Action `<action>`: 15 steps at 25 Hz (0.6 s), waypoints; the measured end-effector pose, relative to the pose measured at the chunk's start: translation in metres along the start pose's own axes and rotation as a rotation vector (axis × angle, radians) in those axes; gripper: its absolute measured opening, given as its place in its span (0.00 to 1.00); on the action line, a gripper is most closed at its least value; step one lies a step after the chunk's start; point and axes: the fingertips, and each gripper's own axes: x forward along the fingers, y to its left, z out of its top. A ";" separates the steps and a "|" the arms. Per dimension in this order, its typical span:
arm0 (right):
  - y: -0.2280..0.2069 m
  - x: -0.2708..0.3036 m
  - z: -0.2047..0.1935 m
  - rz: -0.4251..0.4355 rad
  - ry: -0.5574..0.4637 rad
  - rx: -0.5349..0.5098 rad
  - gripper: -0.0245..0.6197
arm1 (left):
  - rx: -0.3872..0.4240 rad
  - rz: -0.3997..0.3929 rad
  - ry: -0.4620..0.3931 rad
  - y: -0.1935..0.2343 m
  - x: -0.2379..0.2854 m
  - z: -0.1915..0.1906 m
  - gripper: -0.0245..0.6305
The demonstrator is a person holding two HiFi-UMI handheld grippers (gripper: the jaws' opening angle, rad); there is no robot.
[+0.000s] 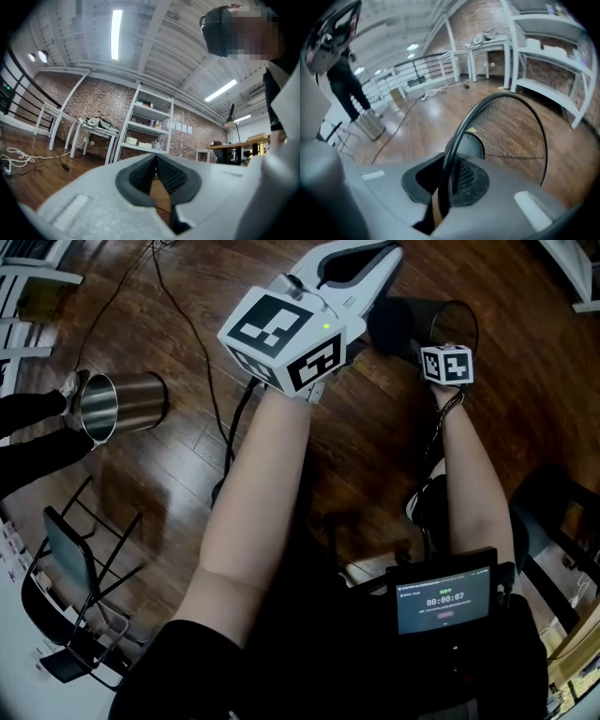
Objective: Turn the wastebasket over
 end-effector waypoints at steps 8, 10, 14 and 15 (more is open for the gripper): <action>0.051 0.025 -0.010 0.023 0.283 -0.534 0.08 | -0.008 0.010 -0.016 0.004 -0.002 0.005 0.04; 0.065 0.029 -0.013 0.025 0.324 -0.647 0.08 | -0.010 0.012 -0.022 0.006 -0.004 0.008 0.04; 0.089 0.034 -0.022 0.039 0.381 -0.818 0.08 | -0.019 0.014 -0.030 0.007 -0.009 0.011 0.04; 0.092 0.036 -0.027 0.045 0.396 -0.839 0.08 | -0.020 0.014 -0.030 0.007 -0.009 0.011 0.04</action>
